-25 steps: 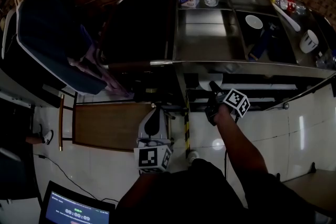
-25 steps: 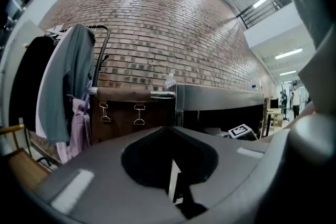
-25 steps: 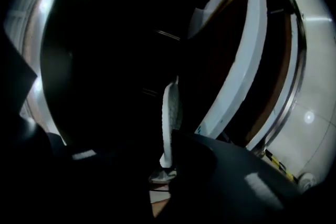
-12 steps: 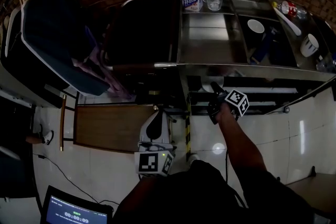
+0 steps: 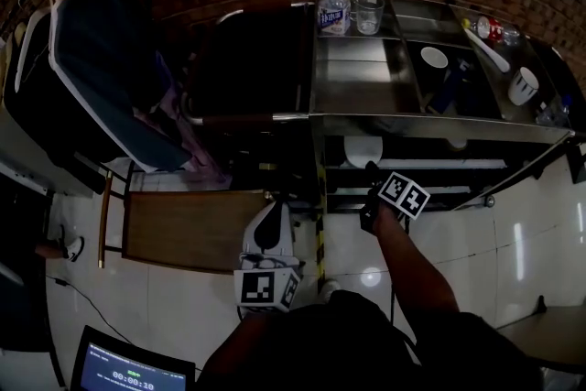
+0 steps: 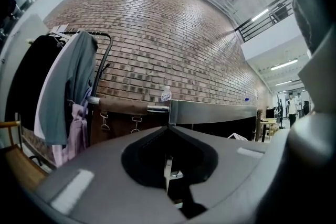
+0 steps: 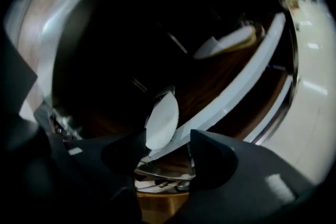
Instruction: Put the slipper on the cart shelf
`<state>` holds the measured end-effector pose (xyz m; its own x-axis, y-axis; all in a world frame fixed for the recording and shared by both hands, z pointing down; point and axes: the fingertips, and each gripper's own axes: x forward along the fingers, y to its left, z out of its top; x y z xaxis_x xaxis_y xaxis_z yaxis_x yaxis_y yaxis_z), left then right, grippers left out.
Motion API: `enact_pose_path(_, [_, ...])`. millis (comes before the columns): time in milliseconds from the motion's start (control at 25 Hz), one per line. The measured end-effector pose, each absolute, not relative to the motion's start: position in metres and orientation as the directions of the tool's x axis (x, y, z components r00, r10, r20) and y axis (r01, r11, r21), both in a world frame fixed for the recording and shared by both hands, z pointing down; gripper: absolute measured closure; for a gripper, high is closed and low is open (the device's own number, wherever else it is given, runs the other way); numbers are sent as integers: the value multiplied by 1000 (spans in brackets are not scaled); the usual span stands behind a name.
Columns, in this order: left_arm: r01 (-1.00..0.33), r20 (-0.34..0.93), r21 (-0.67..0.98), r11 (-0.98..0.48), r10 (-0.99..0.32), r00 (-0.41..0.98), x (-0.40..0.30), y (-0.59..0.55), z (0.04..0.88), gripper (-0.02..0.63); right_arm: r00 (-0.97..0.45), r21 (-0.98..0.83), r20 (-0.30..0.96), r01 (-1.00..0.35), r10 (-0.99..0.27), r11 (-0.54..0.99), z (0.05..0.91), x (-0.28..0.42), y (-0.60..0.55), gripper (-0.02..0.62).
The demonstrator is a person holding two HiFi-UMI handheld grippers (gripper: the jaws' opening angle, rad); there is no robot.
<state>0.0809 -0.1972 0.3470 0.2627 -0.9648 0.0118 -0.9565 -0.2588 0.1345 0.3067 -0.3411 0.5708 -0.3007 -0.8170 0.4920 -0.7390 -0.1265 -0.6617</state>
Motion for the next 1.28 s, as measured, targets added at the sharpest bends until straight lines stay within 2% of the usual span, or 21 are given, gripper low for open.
enact_pose_path(240, [-934, -13, 184, -306, -951, 308, 96, -190, 340, 591, -335, -430, 380, -889, -862, 156, 497, 294, -294, 383])
enact_pose_path(360, [-925, -32, 183, -334, -942, 334, 106, -186, 333, 591, -316, -193, 302, -944, -899, 267, 450, 289, -268, 457])
enact_pose_path(480, [-915, -47, 180, -361, -932, 358, 119, -182, 328, 591, -292, 1, 246, -953, -924, 301, 417, 288, -247, 494])
enact_pose_path(560, [-911, -58, 168, -378, -926, 373, 127, -179, 325, 591, -276, 77, 213, -951, -937, 298, 403, 288, -235, 577])
enact_pose_path(640, [-907, -67, 160, -391, -921, 385, 134, -177, 321, 591, -274, 108, 191, -949, -943, 298, 395, 287, -224, 594])
enact_pose_path(1280, [-910, -79, 95, -403, -915, 396, 148, -162, 314, 591, -296, 142, 135, -939, -946, 314, 377, 272, -197, 594])
